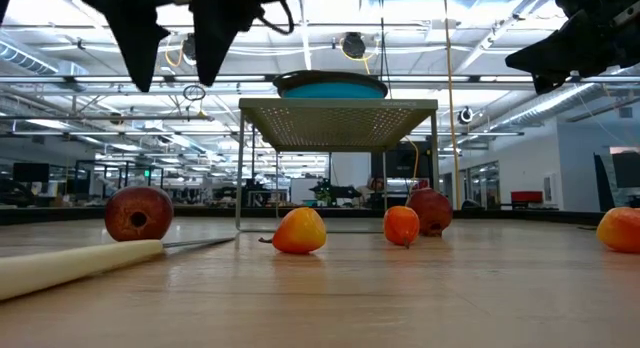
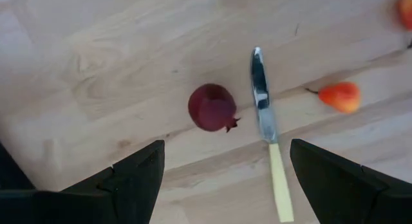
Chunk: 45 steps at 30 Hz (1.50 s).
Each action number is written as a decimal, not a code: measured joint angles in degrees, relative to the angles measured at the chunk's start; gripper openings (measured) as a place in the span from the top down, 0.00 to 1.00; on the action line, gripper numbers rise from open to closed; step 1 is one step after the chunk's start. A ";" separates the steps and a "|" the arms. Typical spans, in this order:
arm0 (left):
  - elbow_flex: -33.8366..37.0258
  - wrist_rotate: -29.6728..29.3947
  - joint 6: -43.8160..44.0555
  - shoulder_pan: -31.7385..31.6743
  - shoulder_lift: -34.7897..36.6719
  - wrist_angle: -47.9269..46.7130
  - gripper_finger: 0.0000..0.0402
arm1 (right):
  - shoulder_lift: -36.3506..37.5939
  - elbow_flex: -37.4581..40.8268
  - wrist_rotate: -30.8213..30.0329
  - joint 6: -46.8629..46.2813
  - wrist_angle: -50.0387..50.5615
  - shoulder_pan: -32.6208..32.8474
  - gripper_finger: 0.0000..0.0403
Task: Pick & Place Fruit
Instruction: Put the pomegranate into the blue strainer bowl on the shelf
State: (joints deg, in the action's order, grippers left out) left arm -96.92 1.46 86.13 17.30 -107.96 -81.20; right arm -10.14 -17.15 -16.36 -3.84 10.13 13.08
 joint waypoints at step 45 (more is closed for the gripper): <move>35.34 2.72 27.16 -1.53 10.25 38.53 0.17 | -0.47 -0.02 0.00 0.02 2.14 -0.02 1.00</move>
State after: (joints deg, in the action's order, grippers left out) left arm -61.58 4.18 113.28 15.77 -97.71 -42.68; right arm -10.61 -17.17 -16.36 -3.81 12.27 13.06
